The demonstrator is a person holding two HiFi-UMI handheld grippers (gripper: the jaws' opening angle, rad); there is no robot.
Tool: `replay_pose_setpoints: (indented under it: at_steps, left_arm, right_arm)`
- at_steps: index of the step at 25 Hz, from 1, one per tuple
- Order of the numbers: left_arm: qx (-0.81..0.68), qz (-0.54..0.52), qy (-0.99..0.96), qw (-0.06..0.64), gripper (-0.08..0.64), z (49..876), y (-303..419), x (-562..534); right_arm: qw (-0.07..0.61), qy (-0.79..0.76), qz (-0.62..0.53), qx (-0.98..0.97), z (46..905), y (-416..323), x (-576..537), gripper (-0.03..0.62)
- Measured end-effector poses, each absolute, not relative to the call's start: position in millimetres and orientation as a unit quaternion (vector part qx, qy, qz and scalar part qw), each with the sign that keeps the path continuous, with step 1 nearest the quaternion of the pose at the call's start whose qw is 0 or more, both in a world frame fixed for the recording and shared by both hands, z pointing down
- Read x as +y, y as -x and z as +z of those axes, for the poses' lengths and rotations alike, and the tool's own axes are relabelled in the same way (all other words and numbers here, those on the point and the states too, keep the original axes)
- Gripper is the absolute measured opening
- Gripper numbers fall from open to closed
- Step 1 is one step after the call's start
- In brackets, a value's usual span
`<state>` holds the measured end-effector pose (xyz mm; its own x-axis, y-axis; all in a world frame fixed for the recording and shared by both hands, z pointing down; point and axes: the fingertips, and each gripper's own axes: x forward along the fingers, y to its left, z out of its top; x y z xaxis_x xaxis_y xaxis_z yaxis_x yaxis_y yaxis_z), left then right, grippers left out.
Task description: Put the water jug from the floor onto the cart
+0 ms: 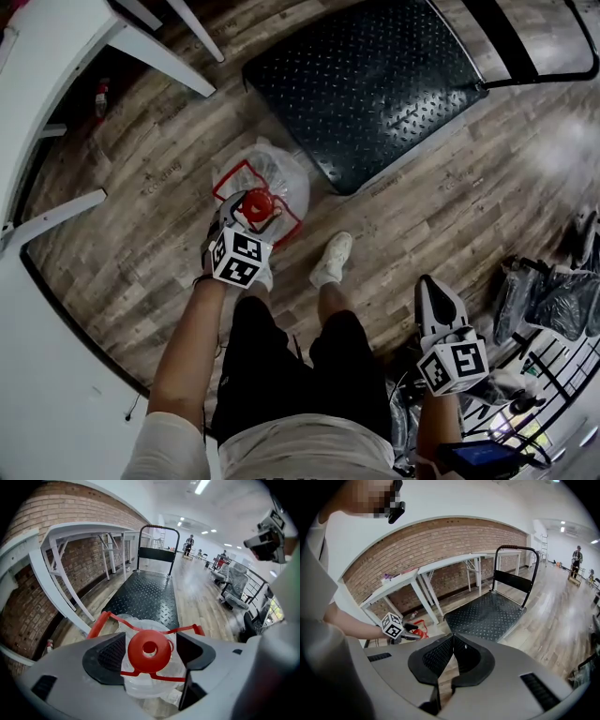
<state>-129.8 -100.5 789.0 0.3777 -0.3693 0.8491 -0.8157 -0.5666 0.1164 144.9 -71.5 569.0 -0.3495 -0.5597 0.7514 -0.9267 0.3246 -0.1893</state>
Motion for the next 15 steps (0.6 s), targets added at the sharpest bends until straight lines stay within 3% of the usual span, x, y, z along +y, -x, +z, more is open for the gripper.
replay_pose_setpoints:
  at_steps: [15]
  left_arm:
    - [-0.398,0.421,-0.770,0.268,0.307,813.7,134.0,-104.5]
  right_arm:
    - [0.280,-0.500,0.336,-0.747,581.8,-161.2,-74.5,0.005]
